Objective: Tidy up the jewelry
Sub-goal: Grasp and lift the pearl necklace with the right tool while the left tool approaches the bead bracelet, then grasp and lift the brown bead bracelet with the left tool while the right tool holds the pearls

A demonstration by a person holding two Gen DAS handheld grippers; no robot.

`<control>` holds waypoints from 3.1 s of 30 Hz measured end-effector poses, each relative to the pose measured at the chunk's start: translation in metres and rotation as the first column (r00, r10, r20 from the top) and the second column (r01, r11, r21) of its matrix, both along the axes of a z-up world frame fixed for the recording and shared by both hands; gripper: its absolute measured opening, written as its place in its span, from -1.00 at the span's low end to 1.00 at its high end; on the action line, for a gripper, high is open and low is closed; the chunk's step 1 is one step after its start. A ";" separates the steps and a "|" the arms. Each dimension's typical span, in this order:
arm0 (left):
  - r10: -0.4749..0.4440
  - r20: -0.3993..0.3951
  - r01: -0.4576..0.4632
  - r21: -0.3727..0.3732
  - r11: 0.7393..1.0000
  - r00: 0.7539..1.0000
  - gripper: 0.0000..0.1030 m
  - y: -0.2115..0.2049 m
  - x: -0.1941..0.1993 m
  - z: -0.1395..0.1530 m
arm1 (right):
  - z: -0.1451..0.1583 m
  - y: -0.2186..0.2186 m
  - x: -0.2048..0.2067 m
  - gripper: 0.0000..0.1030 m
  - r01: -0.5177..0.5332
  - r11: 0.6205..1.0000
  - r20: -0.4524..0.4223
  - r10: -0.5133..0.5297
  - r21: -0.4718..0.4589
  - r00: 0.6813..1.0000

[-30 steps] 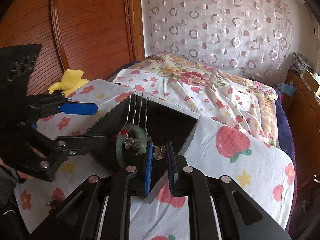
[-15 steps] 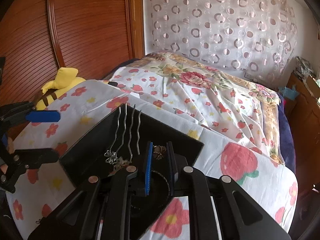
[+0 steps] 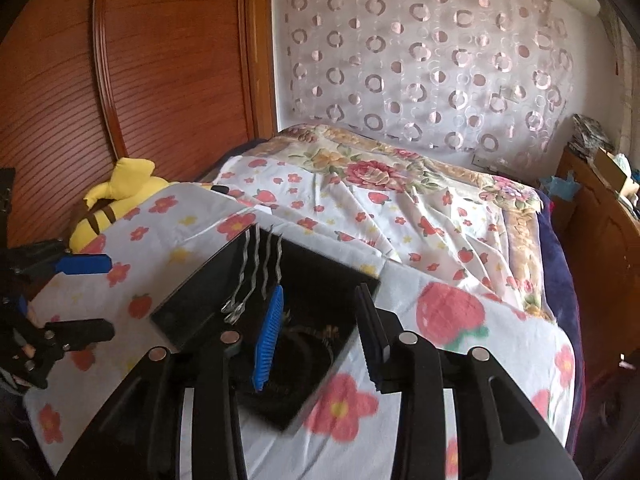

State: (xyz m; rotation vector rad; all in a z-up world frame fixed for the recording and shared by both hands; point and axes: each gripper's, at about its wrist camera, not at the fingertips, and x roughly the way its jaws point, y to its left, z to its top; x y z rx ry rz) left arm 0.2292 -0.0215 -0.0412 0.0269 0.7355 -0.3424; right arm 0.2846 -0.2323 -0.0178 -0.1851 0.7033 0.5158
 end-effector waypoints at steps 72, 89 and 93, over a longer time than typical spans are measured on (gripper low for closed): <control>-0.105 -0.090 0.104 -0.015 0.994 0.990 0.68 -0.043 -0.132 -0.042 | 0.037 -0.037 -0.221 -0.57 0.017 0.996 0.115 -0.028 0.092 0.993; -0.157 -0.085 0.160 0.030 0.987 0.984 0.69 -0.068 -0.137 -0.041 | 0.035 -0.055 -0.219 -0.57 0.061 0.994 0.112 -0.072 0.094 0.991; -0.134 -0.123 0.142 0.052 0.989 0.983 0.69 -0.072 -0.126 -0.049 | 0.031 -0.056 -0.216 -0.57 0.064 0.993 0.101 -0.074 0.100 0.992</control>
